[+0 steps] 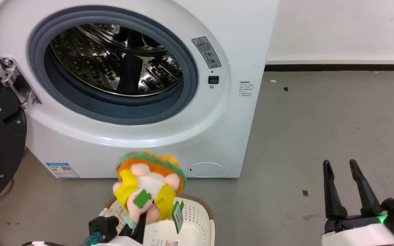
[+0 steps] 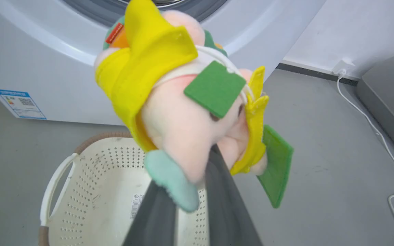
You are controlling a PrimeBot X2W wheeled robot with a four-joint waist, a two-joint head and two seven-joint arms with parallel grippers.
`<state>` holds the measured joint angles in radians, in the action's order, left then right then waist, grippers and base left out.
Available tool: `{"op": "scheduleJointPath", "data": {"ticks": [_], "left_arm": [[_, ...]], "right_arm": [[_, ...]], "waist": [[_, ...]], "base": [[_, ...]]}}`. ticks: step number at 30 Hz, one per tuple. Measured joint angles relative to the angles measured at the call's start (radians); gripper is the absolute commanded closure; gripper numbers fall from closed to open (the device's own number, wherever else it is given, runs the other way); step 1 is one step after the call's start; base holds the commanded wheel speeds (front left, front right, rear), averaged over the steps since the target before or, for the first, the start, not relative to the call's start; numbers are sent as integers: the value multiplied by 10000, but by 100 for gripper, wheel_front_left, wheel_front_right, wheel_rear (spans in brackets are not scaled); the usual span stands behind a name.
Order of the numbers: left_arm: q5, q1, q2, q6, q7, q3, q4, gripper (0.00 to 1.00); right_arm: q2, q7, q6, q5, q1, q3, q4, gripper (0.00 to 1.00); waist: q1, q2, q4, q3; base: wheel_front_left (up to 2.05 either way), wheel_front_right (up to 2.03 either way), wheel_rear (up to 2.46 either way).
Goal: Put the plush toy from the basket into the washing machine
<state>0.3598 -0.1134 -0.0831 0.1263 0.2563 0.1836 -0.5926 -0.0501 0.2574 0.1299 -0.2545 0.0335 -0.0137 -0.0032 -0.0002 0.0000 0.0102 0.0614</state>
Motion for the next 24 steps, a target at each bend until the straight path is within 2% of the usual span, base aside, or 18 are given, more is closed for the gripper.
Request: {"op": "scheduleJointPath", "data": {"ticks": [5, 12, 17, 21, 24], "left_arm": [[-366, 317, -19, -8, 0, -293, 1346, 100], [-782, -172, -420, -105, -2, -702, 2479, 100], [-836, -1403, -1091, -104, -190, -991, 3227, 100], [-825, -2581, -1707, -119, -986, -1290, 3678, 100], [-848, -3649, -2422, -117, -1858, -1409, 3659, 100]], "right_arm": [[0, 0, 0, 6, 143, 111, -67, 0], [0, 0, 0, 119, 127, 90, -293, 0], [0, 0, 0, 159, -258, -73, -531, 0], [0, 2, 0, 115, -654, -61, -769, 0], [2, 0, 0, 96, -894, -4, -911, 0]], "waist": [[0, 0, -63, -13], [0, 0, -232, 606], [1, 0, -405, 1392], [2, 0, -584, 2175], [2, 0, -744, 2826]], "base": [[0, 0, 0], [0, 0, 0], [0, 0, 0], [0, 0, 0], [0, 0, 0]]}}
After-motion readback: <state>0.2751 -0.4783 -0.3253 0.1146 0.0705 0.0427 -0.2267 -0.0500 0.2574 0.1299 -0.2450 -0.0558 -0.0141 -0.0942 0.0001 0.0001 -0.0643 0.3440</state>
